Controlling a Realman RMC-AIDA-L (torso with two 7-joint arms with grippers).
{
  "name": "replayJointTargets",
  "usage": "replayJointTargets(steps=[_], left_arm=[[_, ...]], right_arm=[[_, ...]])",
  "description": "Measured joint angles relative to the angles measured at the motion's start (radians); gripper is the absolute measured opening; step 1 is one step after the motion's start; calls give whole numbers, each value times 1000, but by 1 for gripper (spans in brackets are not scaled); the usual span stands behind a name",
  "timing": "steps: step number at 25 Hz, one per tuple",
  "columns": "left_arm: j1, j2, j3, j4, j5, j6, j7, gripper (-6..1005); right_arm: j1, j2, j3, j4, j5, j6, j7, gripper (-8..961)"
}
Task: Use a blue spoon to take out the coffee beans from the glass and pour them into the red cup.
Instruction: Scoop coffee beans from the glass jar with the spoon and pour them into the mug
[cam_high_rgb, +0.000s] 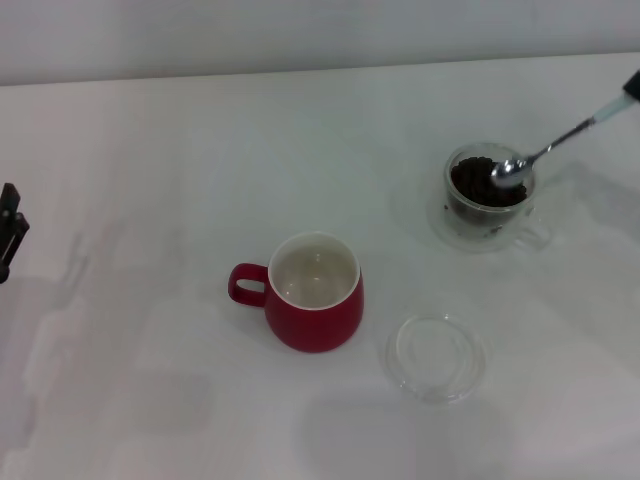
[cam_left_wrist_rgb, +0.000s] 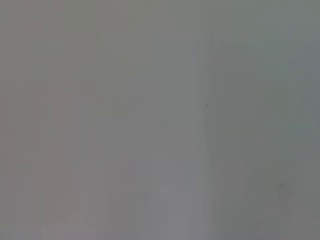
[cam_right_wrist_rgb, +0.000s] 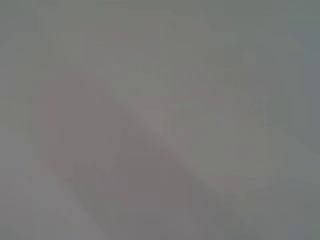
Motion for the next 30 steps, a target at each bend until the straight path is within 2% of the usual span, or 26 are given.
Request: replayJointTargets(steps=[7, 17, 30], left_arm=[[3, 0, 0, 13, -2, -13, 0, 846], [-15, 0, 0, 18, -13, -26, 0, 847], [-44, 0, 0, 18, -28, -39, 0, 847]], right_arm=[[43, -19, -2, -50, -31, -84, -6, 150], [70, -10, -12, -66, -53, -140, -110, 150], [69, -5, -46, -92, -53, -132, -220, 150]])
